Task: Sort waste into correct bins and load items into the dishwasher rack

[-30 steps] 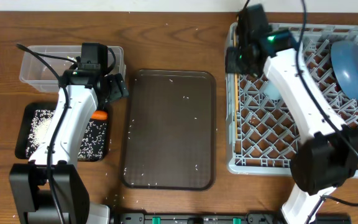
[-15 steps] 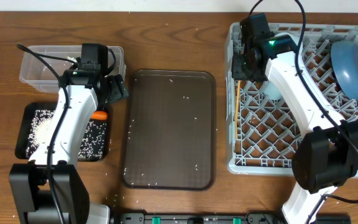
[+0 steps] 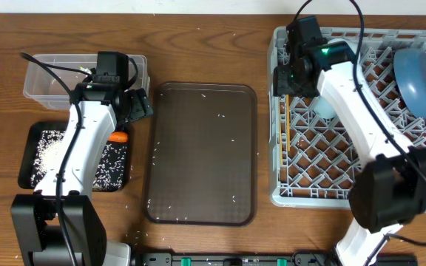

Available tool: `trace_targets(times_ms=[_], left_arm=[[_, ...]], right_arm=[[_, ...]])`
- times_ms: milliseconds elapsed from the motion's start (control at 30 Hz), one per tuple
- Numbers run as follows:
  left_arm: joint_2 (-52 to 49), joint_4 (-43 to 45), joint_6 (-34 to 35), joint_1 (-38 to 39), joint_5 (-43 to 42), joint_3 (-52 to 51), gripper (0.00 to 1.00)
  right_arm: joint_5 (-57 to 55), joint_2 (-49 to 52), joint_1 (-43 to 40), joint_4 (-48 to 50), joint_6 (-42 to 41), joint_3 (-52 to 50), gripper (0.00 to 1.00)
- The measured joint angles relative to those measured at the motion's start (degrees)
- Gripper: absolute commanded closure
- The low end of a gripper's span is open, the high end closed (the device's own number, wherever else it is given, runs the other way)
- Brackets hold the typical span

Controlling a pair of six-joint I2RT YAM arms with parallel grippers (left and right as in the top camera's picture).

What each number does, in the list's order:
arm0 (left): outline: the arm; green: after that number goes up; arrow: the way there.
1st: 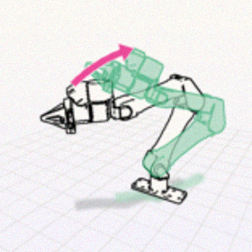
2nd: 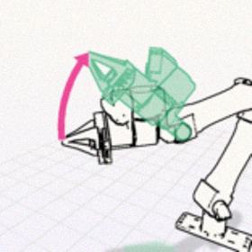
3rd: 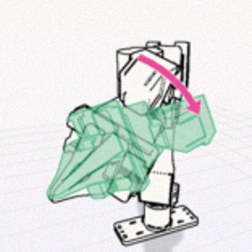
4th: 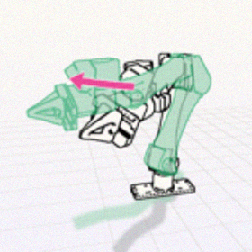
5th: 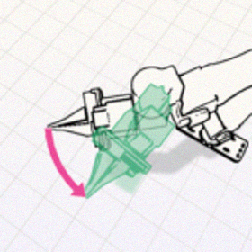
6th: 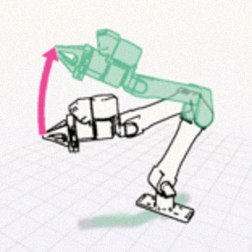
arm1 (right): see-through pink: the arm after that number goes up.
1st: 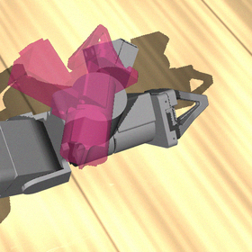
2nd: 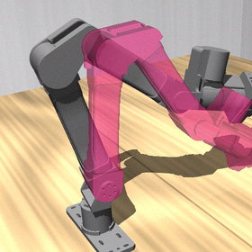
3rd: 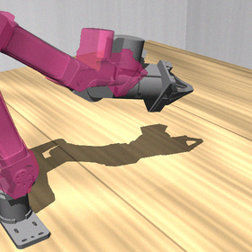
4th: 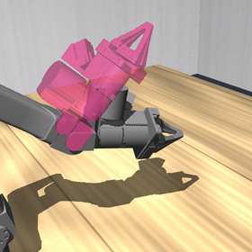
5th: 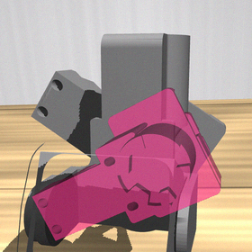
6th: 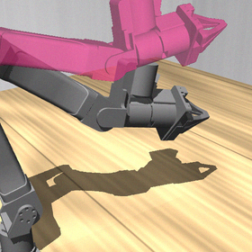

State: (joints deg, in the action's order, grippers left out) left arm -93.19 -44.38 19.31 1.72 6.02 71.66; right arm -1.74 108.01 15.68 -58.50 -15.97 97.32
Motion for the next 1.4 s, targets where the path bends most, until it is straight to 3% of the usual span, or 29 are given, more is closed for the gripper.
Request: trace_targets(times_ms=[100,133,167,467,967,1167,1400], left_arm=[[0.00,0.00,0.00,0.00,0.00,0.00,0.02],[0.00,-0.02,0.00,0.00,0.00,0.00,0.02],[0.00,-0.02,0.00,0.00,-0.02,0.00,0.02],[0.00,-0.02,0.00,0.00,0.00,0.00,0.02],[0.00,-0.02,0.00,0.00,0.00,0.00,0.02],[0.00,0.00,0.00,0.00,0.02,0.00,0.02],[0.00,-0.07,0.00,0.00,0.09,0.00,0.02]], right_arm=[[0.39,-6.34,0.00,-0.76,0.90,0.00,0.29],[0.55,-8.55,0.00,-0.96,1.16,0.00,0.19],[0.66,-11.89,0.00,-1.40,1.25,0.00,0.01],[0.70,-32.89,0.00,-3.50,2.01,0.24,0.01],[-1.77,-41.42,0.00,-7.19,2.19,-0.42,0.01],[-6.49,-48.78,-2.75,6.16,4.39,-13.84,0.01],[-3.13,-66.25,-12.26,27.21,6.60,-42.56,0.01]])
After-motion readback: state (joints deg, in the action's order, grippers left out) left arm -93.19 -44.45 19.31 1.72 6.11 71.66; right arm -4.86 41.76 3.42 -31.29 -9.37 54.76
